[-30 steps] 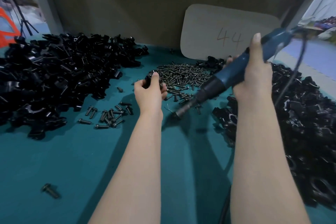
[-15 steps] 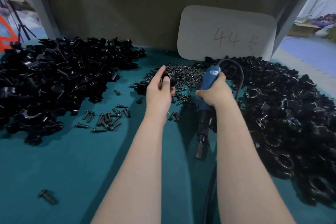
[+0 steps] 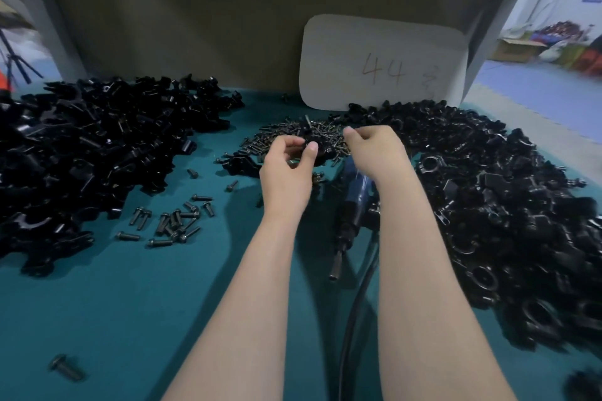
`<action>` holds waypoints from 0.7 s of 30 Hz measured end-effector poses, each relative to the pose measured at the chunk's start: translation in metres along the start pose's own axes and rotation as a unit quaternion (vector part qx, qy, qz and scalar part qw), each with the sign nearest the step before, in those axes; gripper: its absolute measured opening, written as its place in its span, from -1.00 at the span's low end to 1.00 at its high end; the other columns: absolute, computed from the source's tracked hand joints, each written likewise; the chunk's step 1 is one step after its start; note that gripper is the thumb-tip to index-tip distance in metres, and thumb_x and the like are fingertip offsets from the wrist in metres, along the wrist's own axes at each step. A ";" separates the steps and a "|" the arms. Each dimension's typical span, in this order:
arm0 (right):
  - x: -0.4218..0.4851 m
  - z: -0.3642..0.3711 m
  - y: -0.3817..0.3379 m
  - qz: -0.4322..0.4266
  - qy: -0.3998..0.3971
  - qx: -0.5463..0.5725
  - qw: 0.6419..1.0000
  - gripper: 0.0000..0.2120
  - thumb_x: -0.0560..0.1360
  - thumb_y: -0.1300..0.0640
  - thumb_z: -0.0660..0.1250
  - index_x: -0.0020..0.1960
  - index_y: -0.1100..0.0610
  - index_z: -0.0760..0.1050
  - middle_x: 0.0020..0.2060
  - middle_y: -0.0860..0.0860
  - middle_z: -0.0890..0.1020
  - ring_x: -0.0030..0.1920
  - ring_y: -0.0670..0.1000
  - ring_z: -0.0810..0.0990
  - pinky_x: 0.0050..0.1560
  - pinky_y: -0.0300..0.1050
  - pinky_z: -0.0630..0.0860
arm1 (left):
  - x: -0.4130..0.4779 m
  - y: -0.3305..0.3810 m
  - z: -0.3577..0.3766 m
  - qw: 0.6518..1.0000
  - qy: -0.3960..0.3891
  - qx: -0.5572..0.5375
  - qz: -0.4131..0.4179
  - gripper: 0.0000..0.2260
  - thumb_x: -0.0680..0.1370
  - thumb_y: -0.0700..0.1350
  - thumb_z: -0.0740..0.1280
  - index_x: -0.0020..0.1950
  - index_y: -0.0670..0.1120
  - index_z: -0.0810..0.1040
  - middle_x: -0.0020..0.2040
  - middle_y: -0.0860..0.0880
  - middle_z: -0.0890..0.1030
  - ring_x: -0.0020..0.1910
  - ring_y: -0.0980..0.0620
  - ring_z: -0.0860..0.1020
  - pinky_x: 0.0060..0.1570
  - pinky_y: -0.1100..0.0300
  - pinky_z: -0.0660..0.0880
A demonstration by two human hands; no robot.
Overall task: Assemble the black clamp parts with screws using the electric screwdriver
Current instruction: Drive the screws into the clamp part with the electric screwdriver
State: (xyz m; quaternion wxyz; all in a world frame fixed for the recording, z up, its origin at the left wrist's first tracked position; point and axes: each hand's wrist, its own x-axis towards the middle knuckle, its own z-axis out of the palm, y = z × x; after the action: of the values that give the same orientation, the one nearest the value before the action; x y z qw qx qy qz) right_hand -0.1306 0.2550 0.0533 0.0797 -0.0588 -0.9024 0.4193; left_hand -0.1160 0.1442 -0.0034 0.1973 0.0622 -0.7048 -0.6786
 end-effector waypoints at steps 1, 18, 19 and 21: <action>-0.005 -0.004 -0.002 -0.012 -0.013 0.023 1.000 -0.66 0.60 -0.03 0.20 0.14 0.19 0.58 -0.03 0.10 0.65 -0.01 0.08 0.60 0.08 -0.02 0.52 | -0.002 0.003 0.005 1.000 -0.003 0.012 0.017 -0.91 0.57 -0.07 0.35 -0.10 0.11 0.49 -0.04 0.05 0.62 0.03 0.03 0.58 0.05 0.16 0.53; -0.043 -0.107 0.083 0.098 0.320 -0.013 0.942 -0.79 0.56 0.19 0.18 0.15 0.08 0.48 0.22 0.10 0.49 0.27 0.15 0.37 0.07 -0.26 0.16 | -0.077 0.058 0.153 0.949 -0.190 0.225 0.112 -0.84 0.60 0.00 0.28 -0.07 -0.06 0.53 -0.06 -0.06 0.62 0.03 -0.09 0.52 -0.03 0.01 0.47; -0.043 -0.106 0.079 0.087 0.332 -0.010 0.939 -0.78 0.56 0.19 0.18 0.16 0.07 0.48 0.24 0.09 0.46 0.30 0.14 0.33 0.03 -0.27 0.12 | -0.075 0.058 0.152 0.953 -0.187 0.212 0.111 -0.83 0.60 0.01 0.29 -0.08 -0.07 0.53 -0.08 -0.06 0.62 0.03 -0.10 0.52 0.00 0.00 0.48; -0.042 -0.101 0.064 0.038 0.357 -0.004 0.933 -0.78 0.55 0.22 0.17 0.15 0.08 0.48 0.24 0.10 0.45 0.31 0.14 0.31 0.05 -0.27 0.10 | -0.069 0.059 0.145 0.971 -0.180 0.142 0.071 -0.80 0.59 0.02 0.29 -0.12 -0.08 0.52 -0.14 -0.03 0.61 -0.04 -0.09 0.54 -0.04 0.05 0.49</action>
State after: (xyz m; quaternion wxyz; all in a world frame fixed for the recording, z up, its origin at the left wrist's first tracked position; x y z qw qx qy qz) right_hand -0.0678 0.3644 0.0639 0.3806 -0.2395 -0.8132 0.3694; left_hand -0.0951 0.3084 0.0412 0.1042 -0.0844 -0.8203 -0.5561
